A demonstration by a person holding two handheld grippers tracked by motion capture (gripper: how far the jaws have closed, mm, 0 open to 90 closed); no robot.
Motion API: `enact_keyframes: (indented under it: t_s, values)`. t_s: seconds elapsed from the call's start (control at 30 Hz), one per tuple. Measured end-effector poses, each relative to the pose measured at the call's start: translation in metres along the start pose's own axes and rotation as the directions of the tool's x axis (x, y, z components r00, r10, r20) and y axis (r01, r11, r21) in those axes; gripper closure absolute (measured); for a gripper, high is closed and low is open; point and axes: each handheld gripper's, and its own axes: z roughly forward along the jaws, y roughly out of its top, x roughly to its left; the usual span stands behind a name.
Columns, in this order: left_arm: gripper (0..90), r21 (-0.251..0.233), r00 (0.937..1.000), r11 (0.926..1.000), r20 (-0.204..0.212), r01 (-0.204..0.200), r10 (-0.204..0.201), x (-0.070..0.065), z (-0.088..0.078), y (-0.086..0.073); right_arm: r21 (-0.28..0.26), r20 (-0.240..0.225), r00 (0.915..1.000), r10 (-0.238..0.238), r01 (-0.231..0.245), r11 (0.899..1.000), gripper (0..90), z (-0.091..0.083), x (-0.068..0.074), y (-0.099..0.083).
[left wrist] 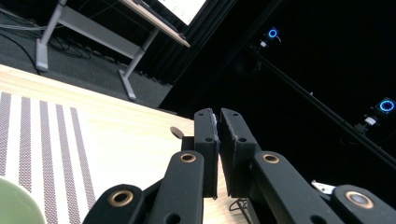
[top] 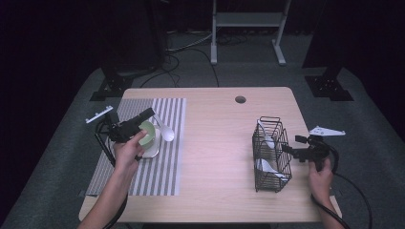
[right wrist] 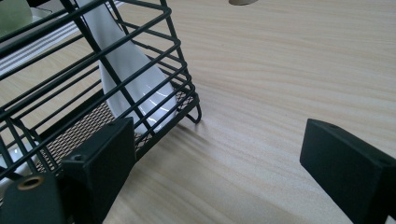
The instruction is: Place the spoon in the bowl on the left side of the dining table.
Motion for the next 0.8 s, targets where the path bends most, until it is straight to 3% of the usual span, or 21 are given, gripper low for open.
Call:
enact_keyframes:
  t_s: [0.8]
  values:
    - [85.7, -0.033, 0.9991, 0.9994, -0.04, 0.015, -0.016, 0.014, -0.012, 0.009, -0.002, -0.001, 1.0, -0.002, 0.002, 1.0, 9.5, 0.0, 0.0, 0.0]
